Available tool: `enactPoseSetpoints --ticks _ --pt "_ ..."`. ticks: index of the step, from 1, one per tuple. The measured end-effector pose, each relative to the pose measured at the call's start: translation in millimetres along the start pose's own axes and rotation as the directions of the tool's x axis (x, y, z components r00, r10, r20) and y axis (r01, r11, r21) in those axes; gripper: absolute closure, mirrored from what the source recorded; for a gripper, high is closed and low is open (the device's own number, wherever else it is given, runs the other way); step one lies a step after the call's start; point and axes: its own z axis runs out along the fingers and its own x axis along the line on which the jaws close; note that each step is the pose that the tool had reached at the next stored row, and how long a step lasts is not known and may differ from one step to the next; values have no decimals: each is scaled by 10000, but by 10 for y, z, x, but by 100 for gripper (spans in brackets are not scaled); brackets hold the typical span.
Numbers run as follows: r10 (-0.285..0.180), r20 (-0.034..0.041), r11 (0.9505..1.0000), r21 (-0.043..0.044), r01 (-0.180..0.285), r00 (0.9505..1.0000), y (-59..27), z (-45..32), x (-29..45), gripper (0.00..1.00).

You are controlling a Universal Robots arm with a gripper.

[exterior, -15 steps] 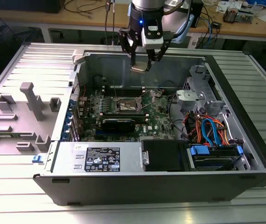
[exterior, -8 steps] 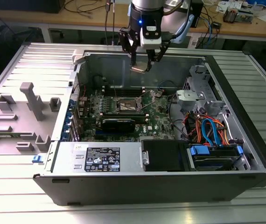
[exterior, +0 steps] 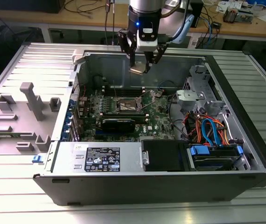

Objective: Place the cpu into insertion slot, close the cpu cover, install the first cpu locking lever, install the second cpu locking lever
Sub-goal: 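Place the cpu into insertion slot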

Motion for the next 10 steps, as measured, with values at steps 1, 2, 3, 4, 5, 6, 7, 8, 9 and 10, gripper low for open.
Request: enactPoseSetpoints --ticks 1,2,3,4,5,6,7,8,9,10 --pt "111 8 9999 -1 -111 9999 -1 14 0 46" --pt "217 15 9998 -2 -217 9998 -2 23 0 46" --pt "335 23 9994 -4 -335 9994 -4 32 0 46" --pt "458 31 9989 -4 -458 9989 -4 42 0 46" --pt "563 38 9984 -6 -563 9984 -5 51 0 46" --pt "733 45 9973 -7 -733 9973 -6 65 0 46" --pt "826 49 9966 -6 -826 9966 -7 73 0 46" --pt "930 51 9957 -4 -930 9957 -9 86 0 46" --pt "987 52 9951 -3 -987 9951 -11 98 1 46" --pt "1015 54 9948 -3 -1015 9948 -14 106 4 46"
